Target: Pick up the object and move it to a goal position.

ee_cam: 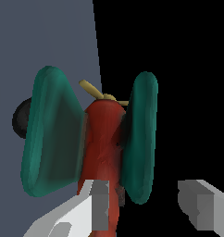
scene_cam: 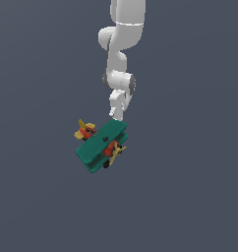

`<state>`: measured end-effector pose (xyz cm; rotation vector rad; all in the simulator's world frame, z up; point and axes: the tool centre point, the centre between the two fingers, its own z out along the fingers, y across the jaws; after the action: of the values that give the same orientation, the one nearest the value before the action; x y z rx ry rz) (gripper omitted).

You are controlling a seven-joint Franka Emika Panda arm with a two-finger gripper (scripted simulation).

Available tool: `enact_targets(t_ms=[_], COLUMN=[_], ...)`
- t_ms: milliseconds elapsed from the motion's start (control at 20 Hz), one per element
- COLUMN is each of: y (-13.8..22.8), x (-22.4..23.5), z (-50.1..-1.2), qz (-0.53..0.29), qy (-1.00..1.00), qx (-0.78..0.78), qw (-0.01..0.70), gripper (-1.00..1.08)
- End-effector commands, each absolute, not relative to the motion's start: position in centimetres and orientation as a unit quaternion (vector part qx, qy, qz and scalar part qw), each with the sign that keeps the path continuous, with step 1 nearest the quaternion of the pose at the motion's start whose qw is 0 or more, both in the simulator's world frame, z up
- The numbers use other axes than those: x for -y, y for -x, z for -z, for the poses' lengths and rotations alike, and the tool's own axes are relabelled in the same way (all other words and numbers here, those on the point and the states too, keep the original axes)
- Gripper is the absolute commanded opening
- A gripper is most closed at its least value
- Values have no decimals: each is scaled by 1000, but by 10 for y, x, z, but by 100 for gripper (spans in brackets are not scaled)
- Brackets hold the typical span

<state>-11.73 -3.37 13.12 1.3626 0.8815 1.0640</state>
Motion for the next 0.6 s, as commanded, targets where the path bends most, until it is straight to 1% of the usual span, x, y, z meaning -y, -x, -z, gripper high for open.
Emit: enact_targets(t_ms=[0,200,550], y=[117,110,87], x=[34,36,44], z=[-131,-132,-133], qz=[-452,-453,-453], qy=[-579,-579,-578], qx=[-375,-375,-376], qw=[565,565,565], gripper=[28,28,28])
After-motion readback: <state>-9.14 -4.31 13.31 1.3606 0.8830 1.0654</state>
